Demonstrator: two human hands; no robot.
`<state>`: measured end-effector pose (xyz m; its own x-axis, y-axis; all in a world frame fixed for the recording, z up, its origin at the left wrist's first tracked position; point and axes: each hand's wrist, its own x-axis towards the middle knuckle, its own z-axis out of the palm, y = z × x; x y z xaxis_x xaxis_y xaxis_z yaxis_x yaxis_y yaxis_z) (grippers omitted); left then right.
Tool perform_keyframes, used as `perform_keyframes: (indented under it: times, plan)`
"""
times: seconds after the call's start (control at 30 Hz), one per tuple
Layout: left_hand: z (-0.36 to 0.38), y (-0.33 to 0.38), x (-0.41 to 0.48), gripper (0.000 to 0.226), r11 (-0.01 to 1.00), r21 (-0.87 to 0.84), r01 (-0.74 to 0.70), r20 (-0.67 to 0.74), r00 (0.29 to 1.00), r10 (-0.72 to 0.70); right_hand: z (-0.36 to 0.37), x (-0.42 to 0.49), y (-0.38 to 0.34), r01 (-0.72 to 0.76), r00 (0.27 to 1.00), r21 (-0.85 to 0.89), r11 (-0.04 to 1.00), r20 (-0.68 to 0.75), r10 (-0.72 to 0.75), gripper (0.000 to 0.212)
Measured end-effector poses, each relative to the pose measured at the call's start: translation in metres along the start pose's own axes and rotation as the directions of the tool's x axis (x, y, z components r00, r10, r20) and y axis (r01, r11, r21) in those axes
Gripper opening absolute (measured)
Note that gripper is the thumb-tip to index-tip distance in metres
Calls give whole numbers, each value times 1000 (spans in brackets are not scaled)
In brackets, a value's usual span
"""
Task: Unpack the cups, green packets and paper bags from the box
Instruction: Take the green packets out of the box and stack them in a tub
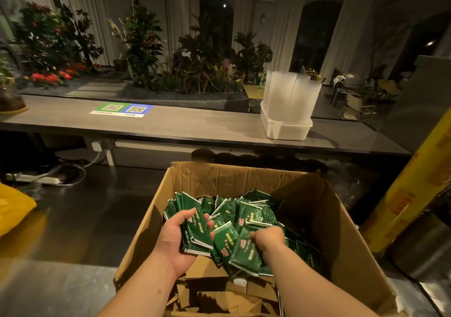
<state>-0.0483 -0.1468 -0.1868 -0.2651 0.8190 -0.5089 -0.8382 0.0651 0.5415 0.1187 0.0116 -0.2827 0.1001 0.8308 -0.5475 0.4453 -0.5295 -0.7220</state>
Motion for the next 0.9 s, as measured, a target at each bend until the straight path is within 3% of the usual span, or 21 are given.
perform_keyframes:
  times: [0.1, 0.17, 0.27, 0.4, 0.5, 0.67, 0.73, 0.8, 0.83, 0.9]
  plan:
    - [0, 0, 1, 50, 1000, 27, 0, -3, 1000, 0, -21, -16, -18, 3, 996, 399, 917, 79, -38, 15]
    - [-1, 0, 2, 52, 998, 58, 14, 11, 1000, -15, -39, -36, -31, -63, 968, 528, 847, 239, -77, 14]
    - [-1, 0, 2, 51, 991, 121, 59, 46, 997, -65, -49, -76, -50, -102, 862, 478, 872, 480, -163, 43]
    - [1, -2, -3, 37, 977, 172, 123, 139, 979, -148, -13, -119, -62, -78, 834, 481, 873, 512, -207, 69]
    - [0, -3, -7, 35, 980, 166, 109, 146, 980, -134, 16, -126, -60, -63, 826, 495, 866, 513, -234, 67]
    - [-2, 0, -6, 40, 988, 136, 74, 86, 993, -86, 30, -116, -61, 97, 824, 423, 901, 473, -311, 46]
    - [-1, 1, -6, 49, 993, 100, 64, 86, 994, -73, 23, -100, -56, 198, 909, 294, 935, 301, -287, 30]
    - [0, 2, -4, 55, 999, 41, 34, 88, 995, -37, 19, -71, -42, 309, 950, -227, 923, 112, -291, 41]
    - [0, 3, -4, 57, 1000, 17, 18, 87, 996, -19, 19, -63, -34, 294, 955, -478, 828, 104, -279, 48]
    - [1, 3, -3, 59, 1000, -21, -7, 96, 995, 9, 22, -53, -18, 270, 957, -718, 641, 125, -263, 51]
